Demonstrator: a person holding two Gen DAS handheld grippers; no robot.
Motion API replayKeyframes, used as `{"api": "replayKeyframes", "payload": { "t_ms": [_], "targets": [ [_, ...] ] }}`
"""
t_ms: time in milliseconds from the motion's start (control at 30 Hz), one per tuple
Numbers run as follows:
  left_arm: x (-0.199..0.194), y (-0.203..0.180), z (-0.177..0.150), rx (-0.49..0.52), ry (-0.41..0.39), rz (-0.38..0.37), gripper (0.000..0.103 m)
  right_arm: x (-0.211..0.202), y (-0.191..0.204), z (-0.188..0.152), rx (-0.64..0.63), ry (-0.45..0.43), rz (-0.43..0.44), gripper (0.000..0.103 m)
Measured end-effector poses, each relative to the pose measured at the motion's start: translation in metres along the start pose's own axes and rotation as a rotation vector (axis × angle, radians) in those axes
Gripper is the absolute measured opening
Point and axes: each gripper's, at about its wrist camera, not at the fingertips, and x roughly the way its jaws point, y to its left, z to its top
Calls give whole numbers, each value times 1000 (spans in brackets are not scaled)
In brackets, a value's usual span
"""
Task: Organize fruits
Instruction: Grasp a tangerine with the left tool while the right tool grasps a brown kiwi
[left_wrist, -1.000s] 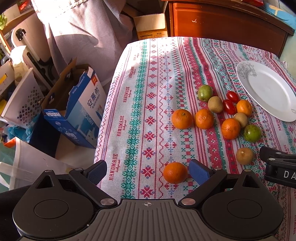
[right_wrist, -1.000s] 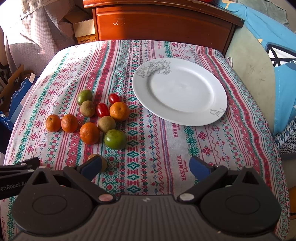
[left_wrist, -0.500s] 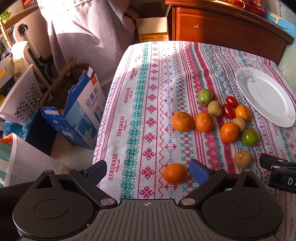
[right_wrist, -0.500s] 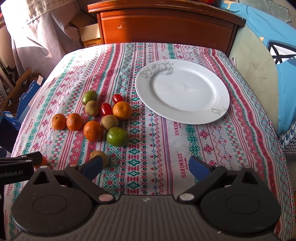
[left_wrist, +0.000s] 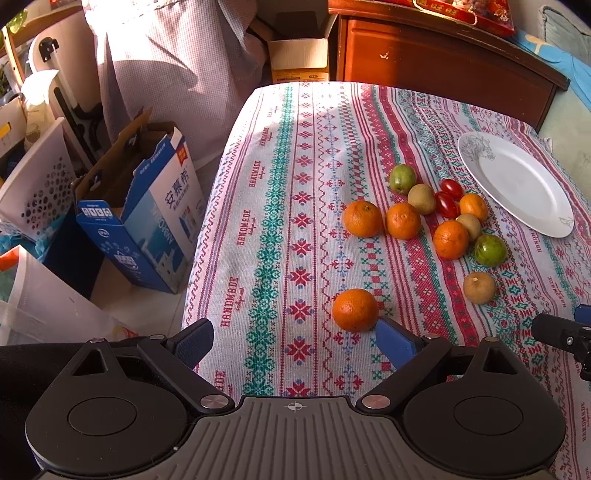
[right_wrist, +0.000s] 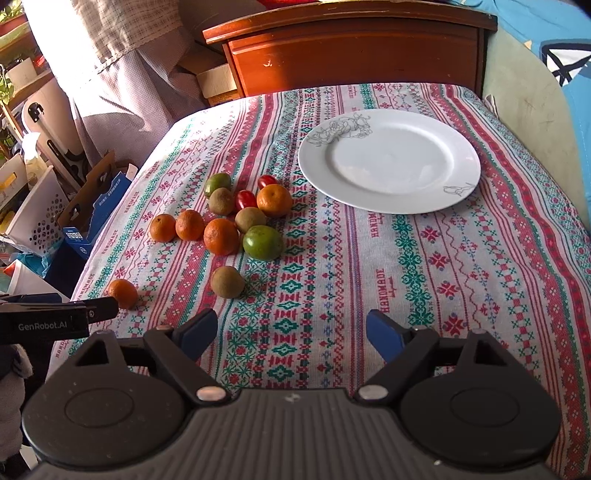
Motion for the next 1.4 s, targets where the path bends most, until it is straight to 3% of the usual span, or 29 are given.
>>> {"api": "replayKeyframes", "payload": {
  "t_ms": [67,433,733,967,1200,1400],
  "targets": [
    [-2,2,-2,-1,-11,-10,95,3,3,-2,10,5,29,79],
    [0,11,-8,-14,-28,-25,95,16,17,-14,-8,-36,63,75],
    [1,3,-13,25,-81,-54,84,24,24,-12,-31,-79,73,71],
    [0,-9,-18,104,-145,-41,72,32,24,-8,-35,-95,87,53],
    [7,-13,-17,102,-150,-58,69,39,28,-6,-46,-103,98,45],
    [10,-15,-16,102,-164,-70,60,42,30,-5,-46,-104,111,34]
  ]
}}
